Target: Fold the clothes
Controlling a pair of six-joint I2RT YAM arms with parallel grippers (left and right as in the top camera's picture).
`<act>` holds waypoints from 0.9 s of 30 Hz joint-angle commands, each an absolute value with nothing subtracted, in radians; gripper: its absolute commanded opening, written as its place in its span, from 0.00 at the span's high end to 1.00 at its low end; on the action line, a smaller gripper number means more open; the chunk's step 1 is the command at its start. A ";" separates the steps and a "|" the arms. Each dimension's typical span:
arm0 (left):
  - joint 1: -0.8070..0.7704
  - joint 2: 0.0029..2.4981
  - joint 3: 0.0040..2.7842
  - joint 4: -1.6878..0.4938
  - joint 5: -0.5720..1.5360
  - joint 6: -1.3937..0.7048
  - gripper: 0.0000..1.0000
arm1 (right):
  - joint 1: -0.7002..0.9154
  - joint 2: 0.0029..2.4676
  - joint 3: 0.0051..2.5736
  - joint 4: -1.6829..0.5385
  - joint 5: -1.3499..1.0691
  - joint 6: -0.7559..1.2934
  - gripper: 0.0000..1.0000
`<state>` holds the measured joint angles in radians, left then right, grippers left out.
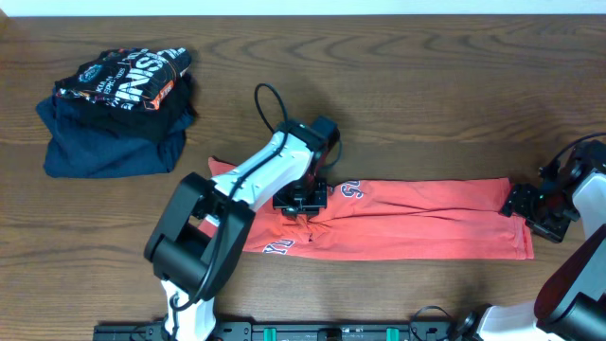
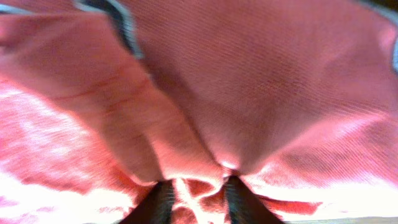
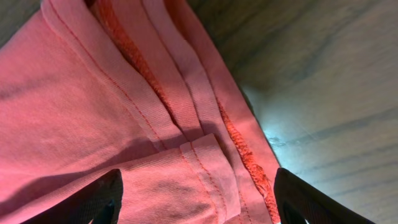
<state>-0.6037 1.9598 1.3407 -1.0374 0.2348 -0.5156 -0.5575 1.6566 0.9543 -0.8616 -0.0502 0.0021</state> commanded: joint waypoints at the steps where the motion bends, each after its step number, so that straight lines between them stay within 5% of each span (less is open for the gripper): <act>1: -0.589 1.876 1.370 -1.062 0.222 -0.513 0.50 | -0.569 1.710 0.951 -0.864 -0.065 -0.040 0.24; 3: -0.589 1.851 1.370 -1.069 0.223 -0.513 0.35 | -0.569 1.740 0.951 -0.865 -0.065 -0.040 0.24; 14: -0.579 1.829 1.370 -1.081 0.159 -0.513 0.34 | -0.569 1.826 0.951 -0.856 -0.094 -0.041 0.31; 16: -0.562 1.829 1.370 -1.085 0.159 -0.513 0.33 | -0.569 1.826 0.951 -0.855 -0.094 -0.040 0.54; 23: -0.470 1.827 1.370 -1.106 0.160 -0.498 0.34 | -0.569 1.826 0.952 -0.843 -0.094 -0.039 0.92; 27: -0.428 1.821 1.370 -1.110 0.159 -0.482 0.34 | -0.569 1.826 0.958 -0.842 -0.095 -0.038 0.99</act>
